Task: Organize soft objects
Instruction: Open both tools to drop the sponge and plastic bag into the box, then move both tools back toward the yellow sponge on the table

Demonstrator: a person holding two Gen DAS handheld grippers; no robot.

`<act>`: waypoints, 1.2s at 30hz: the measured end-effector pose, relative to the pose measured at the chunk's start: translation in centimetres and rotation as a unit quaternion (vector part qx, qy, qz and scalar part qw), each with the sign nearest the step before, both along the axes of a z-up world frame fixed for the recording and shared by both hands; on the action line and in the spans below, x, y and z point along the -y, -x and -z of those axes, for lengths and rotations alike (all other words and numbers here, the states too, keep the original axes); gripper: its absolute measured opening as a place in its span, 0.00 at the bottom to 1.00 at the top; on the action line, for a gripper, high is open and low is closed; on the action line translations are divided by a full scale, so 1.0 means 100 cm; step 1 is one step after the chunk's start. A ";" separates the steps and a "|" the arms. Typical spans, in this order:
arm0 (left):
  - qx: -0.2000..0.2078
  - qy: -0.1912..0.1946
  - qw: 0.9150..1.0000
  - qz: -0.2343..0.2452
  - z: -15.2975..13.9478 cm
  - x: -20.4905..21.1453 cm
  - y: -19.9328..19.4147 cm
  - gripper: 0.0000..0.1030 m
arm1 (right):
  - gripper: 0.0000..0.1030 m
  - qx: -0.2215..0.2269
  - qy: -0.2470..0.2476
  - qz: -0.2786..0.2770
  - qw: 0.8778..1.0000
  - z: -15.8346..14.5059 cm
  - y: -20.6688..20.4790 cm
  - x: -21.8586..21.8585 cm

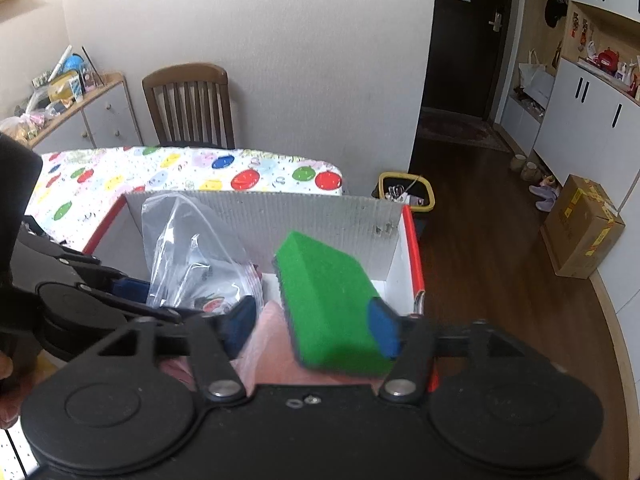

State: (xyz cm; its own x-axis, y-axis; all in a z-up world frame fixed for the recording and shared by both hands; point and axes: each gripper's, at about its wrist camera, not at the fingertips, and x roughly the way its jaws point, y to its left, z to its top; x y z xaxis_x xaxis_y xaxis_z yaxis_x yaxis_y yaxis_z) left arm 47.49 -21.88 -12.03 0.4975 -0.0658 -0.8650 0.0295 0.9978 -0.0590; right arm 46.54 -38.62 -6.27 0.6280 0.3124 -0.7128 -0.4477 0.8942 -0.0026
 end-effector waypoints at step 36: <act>0.155 0.059 0.985 -0.042 -0.110 -0.060 0.162 0.88 | 1.00 0.036 -0.081 -0.089 0.992 -0.075 0.120 -0.015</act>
State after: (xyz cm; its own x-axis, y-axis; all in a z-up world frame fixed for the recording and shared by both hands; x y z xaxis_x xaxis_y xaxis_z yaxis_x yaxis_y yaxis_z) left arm 31.28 -15.88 -1.02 0.7442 -0.1032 -0.6599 -0.0190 0.9843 -0.1754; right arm 34.56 -37.08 1.21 0.5994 0.5297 -0.6001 -0.6026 0.7921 0.0973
